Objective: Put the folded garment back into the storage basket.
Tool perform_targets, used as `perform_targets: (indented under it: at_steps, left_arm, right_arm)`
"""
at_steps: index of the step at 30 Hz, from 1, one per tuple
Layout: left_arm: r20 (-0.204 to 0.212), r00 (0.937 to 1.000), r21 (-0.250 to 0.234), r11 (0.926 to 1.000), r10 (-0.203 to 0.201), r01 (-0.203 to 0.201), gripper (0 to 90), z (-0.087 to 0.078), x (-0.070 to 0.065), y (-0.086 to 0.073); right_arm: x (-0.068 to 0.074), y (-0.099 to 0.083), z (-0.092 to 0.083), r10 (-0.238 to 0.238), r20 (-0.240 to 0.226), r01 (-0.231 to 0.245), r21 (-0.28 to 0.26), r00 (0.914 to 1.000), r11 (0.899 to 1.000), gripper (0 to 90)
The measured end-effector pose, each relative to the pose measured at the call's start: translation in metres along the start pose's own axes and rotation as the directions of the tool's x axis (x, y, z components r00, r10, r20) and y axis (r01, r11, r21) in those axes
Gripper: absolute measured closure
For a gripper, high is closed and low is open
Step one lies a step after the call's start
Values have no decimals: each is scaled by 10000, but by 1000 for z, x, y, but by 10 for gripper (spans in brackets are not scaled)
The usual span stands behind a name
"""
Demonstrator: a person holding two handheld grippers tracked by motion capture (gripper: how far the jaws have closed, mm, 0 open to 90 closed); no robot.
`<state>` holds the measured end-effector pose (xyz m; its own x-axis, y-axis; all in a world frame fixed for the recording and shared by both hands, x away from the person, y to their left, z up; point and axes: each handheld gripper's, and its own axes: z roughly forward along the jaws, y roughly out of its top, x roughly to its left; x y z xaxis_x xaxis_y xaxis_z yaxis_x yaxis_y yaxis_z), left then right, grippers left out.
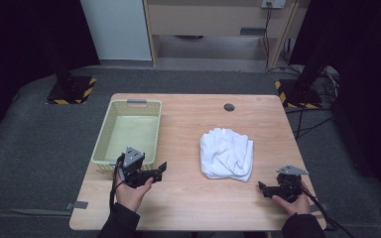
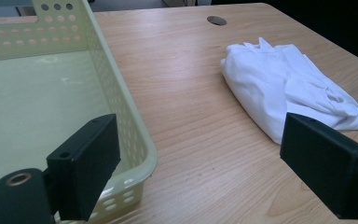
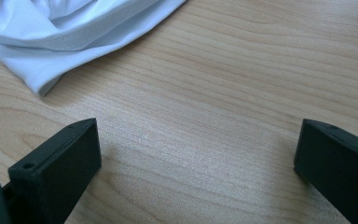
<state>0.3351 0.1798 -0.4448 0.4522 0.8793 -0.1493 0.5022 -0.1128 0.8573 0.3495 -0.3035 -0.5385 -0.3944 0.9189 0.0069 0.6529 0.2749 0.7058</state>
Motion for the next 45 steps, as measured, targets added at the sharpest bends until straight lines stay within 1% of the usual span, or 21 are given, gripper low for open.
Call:
perform_targets:
  at_steps: [10,14,16,23,24,29,42,45]
  left_arm:
    - [244,9997,-8,10000,52,-52,113,12,-7,9]
    - [323,9994,-54,9999,115,-114,114,16,-10,14]
    - [400,9990,-43,9998,179,-178,114,21,-14,17]
    - [501,9984,4,9996,266,-266,115,28,-19,20]
    - [508,9981,35,9993,358,-360,118,30,-20,22]
    - [559,9975,68,9990,440,-444,119,33,-21,25]
    - [790,9954,40,9985,540,-545,120,47,-31,33]
    - [867,9941,24,9978,653,-657,120,50,-34,35]
  right_arm:
    - [0,0,0,-2,1,2,-1,10000,10000,7]
    - [0,0,0,1,0,-1,0,10000,10000,7]
    - [0,0,0,-3,0,3,-1,10000,10000,7]
    - [0,0,0,-4,0,4,-1,10000,10000,7]
    - [0,0,0,-3,-1,3,0,10000,10000,7]
    - [0,0,0,-1,-1,1,2,10000,10000,7]
    - [0,0,0,-1,-2,1,1,10000,10000,7]
    - [0,0,0,0,-1,0,1,10000,10000,7]
